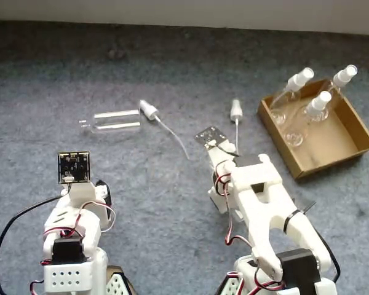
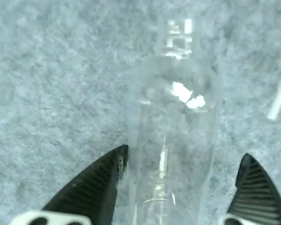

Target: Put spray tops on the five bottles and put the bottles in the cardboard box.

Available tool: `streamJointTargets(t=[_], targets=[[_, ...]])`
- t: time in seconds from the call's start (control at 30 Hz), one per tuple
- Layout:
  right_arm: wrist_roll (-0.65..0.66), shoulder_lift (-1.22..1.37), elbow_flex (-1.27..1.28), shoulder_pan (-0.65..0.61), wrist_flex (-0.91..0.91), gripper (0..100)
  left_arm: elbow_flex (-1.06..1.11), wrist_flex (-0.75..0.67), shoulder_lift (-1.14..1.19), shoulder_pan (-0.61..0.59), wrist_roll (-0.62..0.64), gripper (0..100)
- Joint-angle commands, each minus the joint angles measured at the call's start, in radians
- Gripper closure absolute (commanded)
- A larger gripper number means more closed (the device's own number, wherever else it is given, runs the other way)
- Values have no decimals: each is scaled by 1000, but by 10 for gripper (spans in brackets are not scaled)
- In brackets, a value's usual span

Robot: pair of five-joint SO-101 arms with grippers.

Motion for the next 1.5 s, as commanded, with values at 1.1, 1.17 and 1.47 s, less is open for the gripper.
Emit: streamJointTargets(t=[1.1,1.17,1.47], targets=[[-126,-38,-292,-50,196,670,21,2,-4,-4,-8,995],[-155,-38,-297,-50,199,670,21,2,-4,-4,-8,995],[-160,-5,-297,-130,200,670,21,2,-4,-4,-8,995]])
